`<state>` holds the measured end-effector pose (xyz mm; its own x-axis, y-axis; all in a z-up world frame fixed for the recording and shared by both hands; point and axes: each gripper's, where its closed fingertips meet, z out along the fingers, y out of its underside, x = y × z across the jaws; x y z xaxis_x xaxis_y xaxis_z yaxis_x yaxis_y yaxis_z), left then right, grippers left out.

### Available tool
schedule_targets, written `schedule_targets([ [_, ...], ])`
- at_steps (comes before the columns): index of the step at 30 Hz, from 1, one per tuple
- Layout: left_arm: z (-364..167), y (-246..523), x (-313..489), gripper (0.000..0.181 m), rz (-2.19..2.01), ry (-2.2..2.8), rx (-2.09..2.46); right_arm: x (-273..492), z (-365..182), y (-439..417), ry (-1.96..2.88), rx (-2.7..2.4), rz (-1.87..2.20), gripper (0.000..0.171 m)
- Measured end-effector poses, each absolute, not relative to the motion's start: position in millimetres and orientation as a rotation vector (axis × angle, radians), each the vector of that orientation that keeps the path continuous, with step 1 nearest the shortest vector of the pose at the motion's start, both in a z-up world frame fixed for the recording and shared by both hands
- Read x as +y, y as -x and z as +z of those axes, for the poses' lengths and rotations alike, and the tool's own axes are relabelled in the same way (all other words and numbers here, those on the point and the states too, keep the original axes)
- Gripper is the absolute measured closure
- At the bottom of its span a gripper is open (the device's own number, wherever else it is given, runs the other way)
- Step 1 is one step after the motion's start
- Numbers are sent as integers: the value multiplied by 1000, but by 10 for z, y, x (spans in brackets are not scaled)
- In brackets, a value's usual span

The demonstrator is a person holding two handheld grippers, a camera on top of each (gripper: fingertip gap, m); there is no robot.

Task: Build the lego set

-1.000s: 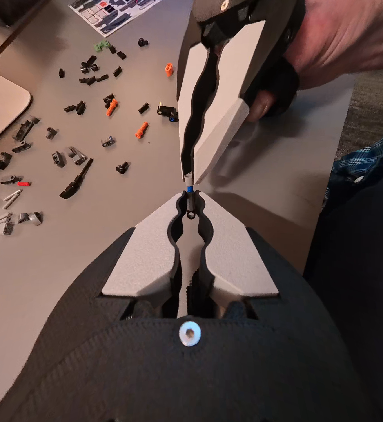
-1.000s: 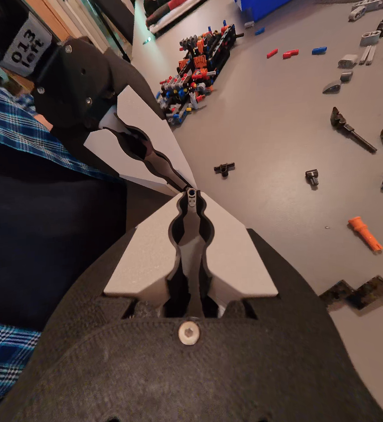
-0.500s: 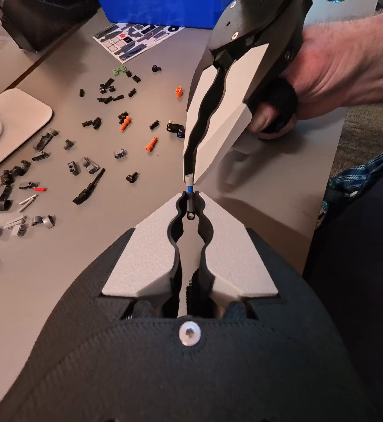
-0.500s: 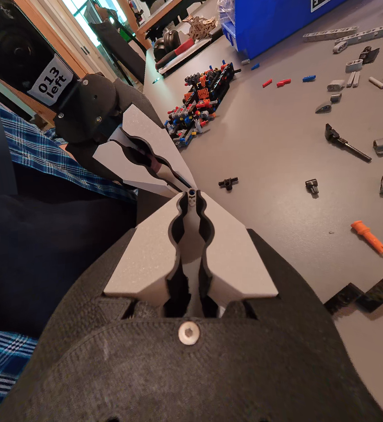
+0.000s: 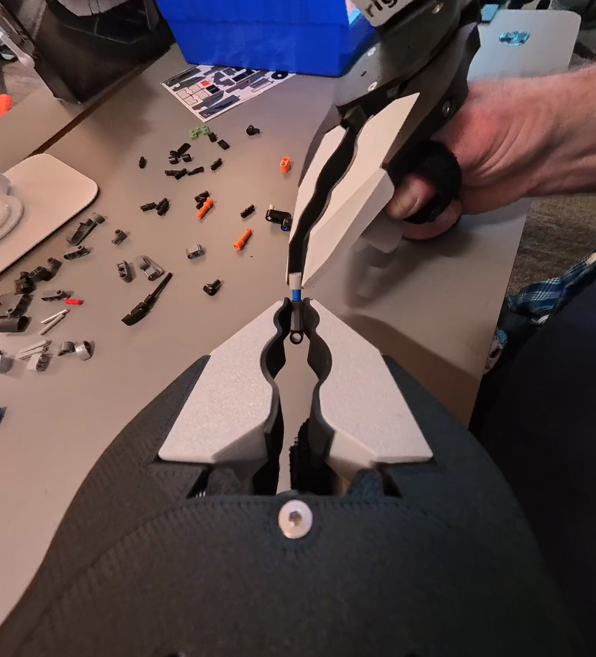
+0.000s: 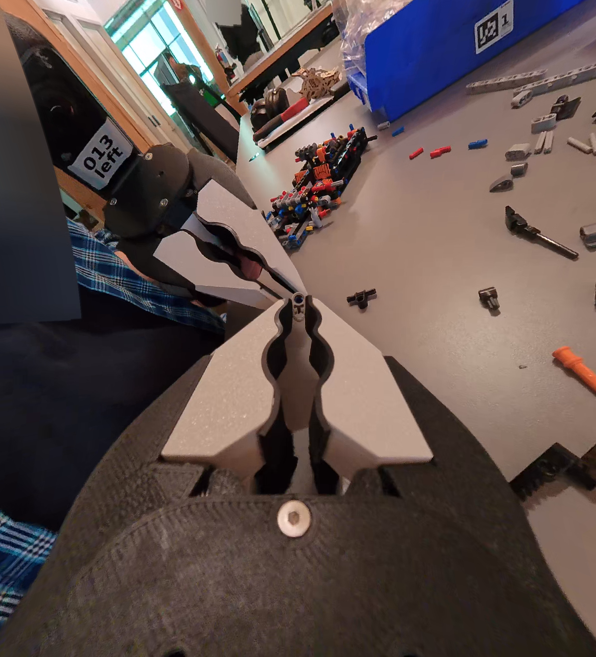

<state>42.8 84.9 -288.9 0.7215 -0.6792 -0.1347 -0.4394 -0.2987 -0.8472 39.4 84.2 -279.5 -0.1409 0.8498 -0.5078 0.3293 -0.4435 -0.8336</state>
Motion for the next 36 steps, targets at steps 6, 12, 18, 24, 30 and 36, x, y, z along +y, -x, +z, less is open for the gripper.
schedule_targets([
  [6,-2853,-425,863,177,-359,1940,811,860,-2765,-383,1694,-1280,1623,166],
  [12,-2831,-428,869,177,-413,1948,771,872,-2748,-384,1665,-1276,1561,166],
  [18,-2800,-434,874,177,-498,1945,704,885,-2714,-379,1618,-1270,1484,166],
  [24,-2803,-424,883,177,-451,1940,725,894,-2727,-372,1643,-1260,1519,166],
  [30,-2810,-435,875,177,-371,1928,795,873,-2725,-388,1691,-1233,1695,166],
  [36,-2793,-441,857,178,-354,1912,830,854,-2717,-397,1707,-1239,1786,166],
])
